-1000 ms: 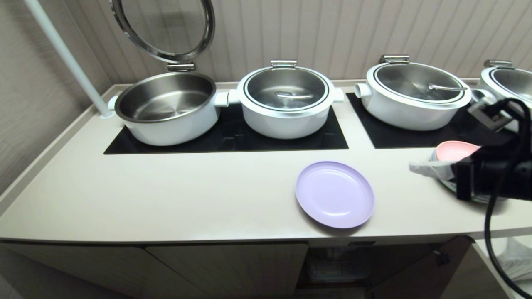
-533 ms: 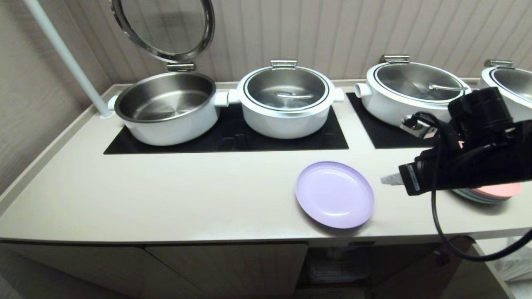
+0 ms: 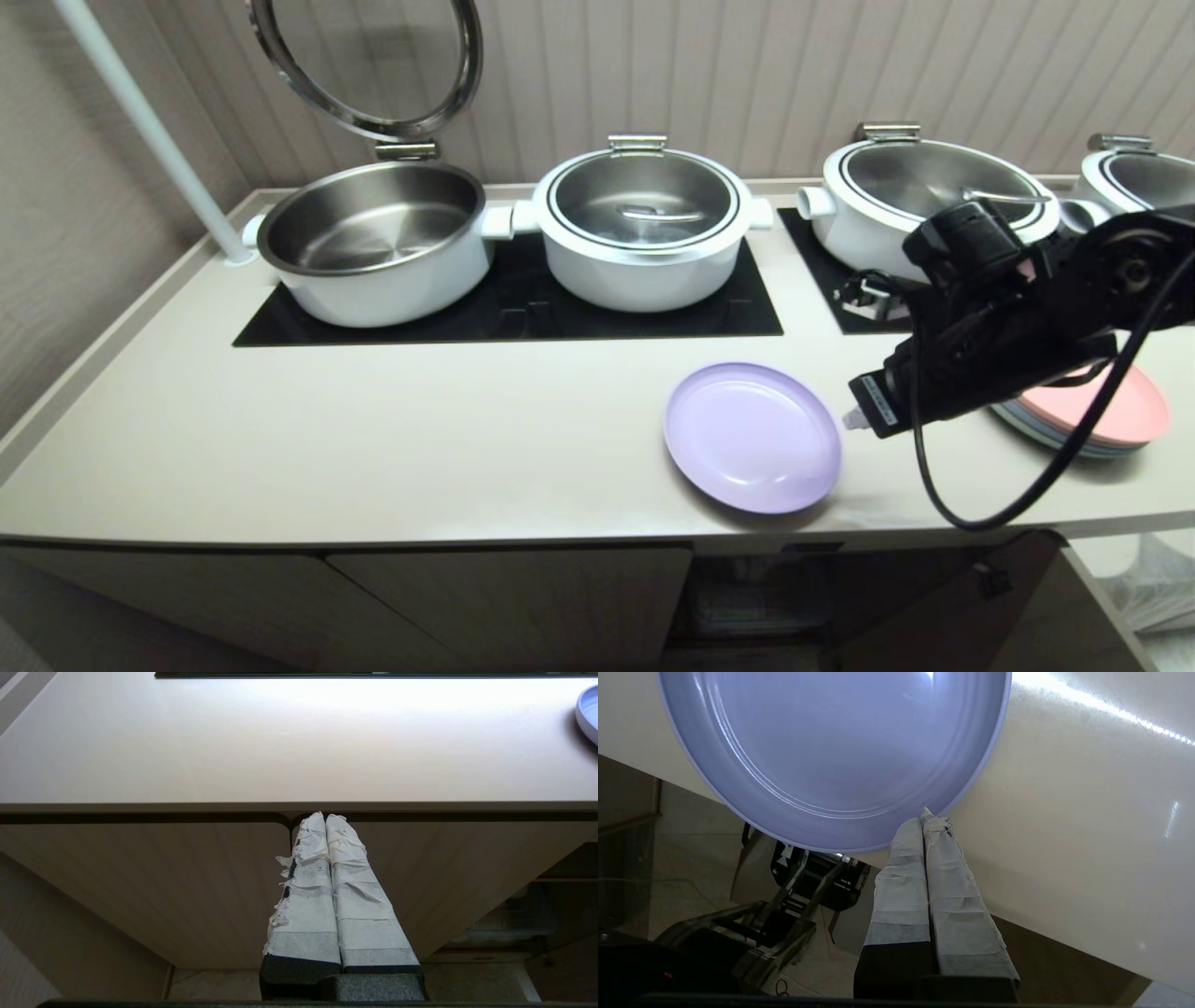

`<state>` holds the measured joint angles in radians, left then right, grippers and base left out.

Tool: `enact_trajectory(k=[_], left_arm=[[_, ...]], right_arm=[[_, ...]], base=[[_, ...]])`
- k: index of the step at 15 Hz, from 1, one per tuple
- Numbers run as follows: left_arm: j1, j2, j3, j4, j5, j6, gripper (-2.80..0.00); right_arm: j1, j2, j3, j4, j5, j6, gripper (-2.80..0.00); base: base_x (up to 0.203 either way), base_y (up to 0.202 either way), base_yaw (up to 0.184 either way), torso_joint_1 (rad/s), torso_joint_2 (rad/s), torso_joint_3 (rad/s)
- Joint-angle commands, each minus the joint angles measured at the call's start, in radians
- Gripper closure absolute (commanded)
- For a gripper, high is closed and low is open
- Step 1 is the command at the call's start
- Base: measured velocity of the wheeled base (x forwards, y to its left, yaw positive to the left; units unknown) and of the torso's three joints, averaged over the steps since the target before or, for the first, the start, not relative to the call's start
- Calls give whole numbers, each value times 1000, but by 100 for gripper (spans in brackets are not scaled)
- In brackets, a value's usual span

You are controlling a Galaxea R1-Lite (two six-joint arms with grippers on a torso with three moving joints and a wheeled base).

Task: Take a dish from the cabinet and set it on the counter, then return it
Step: Pick up the plate from the table

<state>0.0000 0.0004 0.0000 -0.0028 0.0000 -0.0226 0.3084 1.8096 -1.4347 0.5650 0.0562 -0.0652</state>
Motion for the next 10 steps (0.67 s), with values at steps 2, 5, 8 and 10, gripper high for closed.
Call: enact_trajectory(k=[2,5,8,10], left_arm=[[0,0,0,0,0,0,0],[0,0,0,0,0,0,0],[0,0,0,0,0,0,0],[0,0,0,0,0,0,0]], right_arm=[[2,75,-59,31,-70,52,0],[3,119,-131,75,-78,141,0],[3,157,-190,120,-79,217,0],[3,162,-194,124,-79,225,0]], base=[[0,0,0,0,0,0],[0,0,0,0,0,0],[0,0,0,0,0,0],[0,0,0,0,0,0]])
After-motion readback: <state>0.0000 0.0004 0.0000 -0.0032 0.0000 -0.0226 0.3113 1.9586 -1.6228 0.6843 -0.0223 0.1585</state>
